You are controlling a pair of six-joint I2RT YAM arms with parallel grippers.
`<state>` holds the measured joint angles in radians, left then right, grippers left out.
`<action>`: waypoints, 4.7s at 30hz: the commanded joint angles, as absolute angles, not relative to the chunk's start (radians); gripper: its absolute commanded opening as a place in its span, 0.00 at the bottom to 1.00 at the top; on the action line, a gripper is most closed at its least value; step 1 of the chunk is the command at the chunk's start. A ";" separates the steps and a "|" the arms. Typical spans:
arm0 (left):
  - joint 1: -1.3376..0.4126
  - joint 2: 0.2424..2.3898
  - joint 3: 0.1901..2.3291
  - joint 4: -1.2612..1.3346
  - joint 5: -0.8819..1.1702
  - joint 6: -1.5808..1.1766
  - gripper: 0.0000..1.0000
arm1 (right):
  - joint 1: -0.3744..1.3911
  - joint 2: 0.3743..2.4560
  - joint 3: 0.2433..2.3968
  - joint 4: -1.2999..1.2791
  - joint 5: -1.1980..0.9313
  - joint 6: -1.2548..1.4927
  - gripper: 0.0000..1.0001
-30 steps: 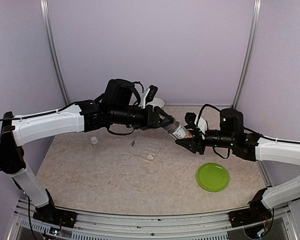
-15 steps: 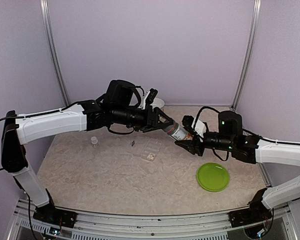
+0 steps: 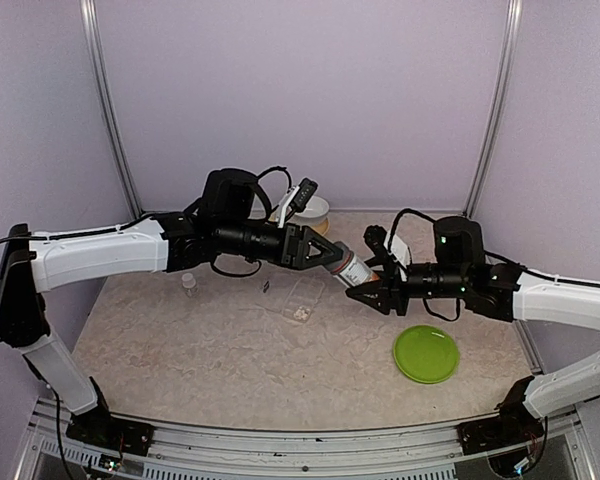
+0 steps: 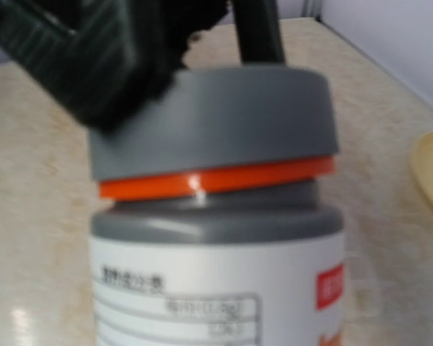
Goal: Sort the pills into containers
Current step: Screw the lid of the pill bottle onto the pill bottle.
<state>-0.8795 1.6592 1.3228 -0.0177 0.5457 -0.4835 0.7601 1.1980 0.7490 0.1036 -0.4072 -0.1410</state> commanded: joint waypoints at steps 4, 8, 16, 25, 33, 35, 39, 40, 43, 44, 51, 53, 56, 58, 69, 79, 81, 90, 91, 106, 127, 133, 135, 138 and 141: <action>-0.879 1.638 1.271 0.047 0.725 -0.261 0.39 | 0.782 1.154 0.845 0.152 -0.645 0.044 0.20; -0.876 1.635 1.281 0.006 0.795 -0.155 0.39 | 0.782 1.169 0.881 0.107 -0.720 0.097 0.20; -0.876 1.582 1.267 -0.035 0.891 0.029 0.37 | 0.782 1.187 0.893 0.062 -0.836 0.172 0.20; -0.858 1.520 1.232 -0.008 0.914 0.060 0.80 | 0.782 1.187 0.883 0.055 -0.879 0.196 0.20; -0.804 1.477 1.197 0.045 0.782 -0.189 0.99 | 0.782 1.161 0.906 -0.067 -0.679 0.050 0.19; -0.800 1.486 1.228 -0.007 0.717 -0.254 0.99 | 0.782 1.157 0.910 -0.087 -0.607 0.012 0.19; -0.787 1.516 1.277 -0.089 0.634 -0.377 0.99 | 0.784 1.154 0.908 -0.101 -0.470 -0.053 0.19; -0.784 1.528 1.287 -0.114 0.620 -0.419 0.99 | 0.784 1.153 0.908 -0.100 -0.442 -0.064 0.18; -0.776 1.560 1.318 -0.165 0.584 -0.498 0.99 | 0.791 1.146 0.904 -0.083 -0.374 -0.096 0.18; -0.776 1.569 1.327 -0.177 0.567 -0.519 0.99 | 0.796 1.145 0.906 -0.083 -0.340 -0.106 0.18; -0.776 1.648 1.379 -0.199 0.583 -0.646 0.99 | 0.864 1.170 0.939 -0.131 -0.164 -0.189 0.17; -0.778 1.659 1.393 -0.188 0.599 -0.667 0.98 | 0.879 1.177 0.944 -0.141 -0.132 -0.202 0.17; -0.784 1.669 1.422 -0.182 0.606 -0.681 0.95 | 0.889 1.186 0.944 -0.144 -0.099 -0.208 0.17; -0.789 1.673 1.437 -0.177 0.609 -0.683 0.94 | 0.890 1.189 0.941 -0.143 -0.092 -0.208 0.17; -0.819 1.710 1.470 -0.182 0.636 -0.704 0.91 | 0.890 1.205 0.932 -0.132 -0.058 -0.216 0.17; -0.832 1.740 1.489 -0.172 0.644 -0.713 0.82 | 0.894 1.210 0.927 -0.134 -0.054 -0.221 0.17; -0.834 1.743 1.489 -0.168 0.645 -0.712 0.78 | 0.894 1.212 0.925 -0.135 -0.053 -0.221 0.17; -0.844 1.757 1.487 -0.133 0.687 -0.690 0.52 | 0.896 1.217 0.925 -0.138 -0.084 -0.210 0.17; -0.847 1.757 1.486 -0.128 0.693 -0.682 0.49 | 0.895 1.217 0.926 -0.137 -0.092 -0.204 0.17; -0.879 1.656 1.366 0.052 0.916 -0.388 0.41 | 0.894 1.167 0.960 -0.113 -0.463 0.034 0.18; -0.790 1.519 1.203 0.332 0.906 -0.609 0.99 | 0.894 1.097 0.950 -0.115 -0.419 0.106 0.16; -0.845 1.489 1.196 0.344 0.673 -0.685 0.99 | 0.896 1.134 0.965 -0.091 -0.281 0.110 0.16; -0.868 1.491 1.209 0.314 0.582 -0.682 0.99 | 0.897 1.157 0.972 -0.086 -0.248 0.122 0.15; -0.890 1.496 1.222 0.294 0.490 -0.674 0.99 | 0.901 1.184 0.982 -0.077 -0.208 0.136 0.14; -0.902 1.505 1.230 0.283 0.455 -0.669 0.99 | 0.904 1.189 0.972 -0.049 -0.185 0.151 0.14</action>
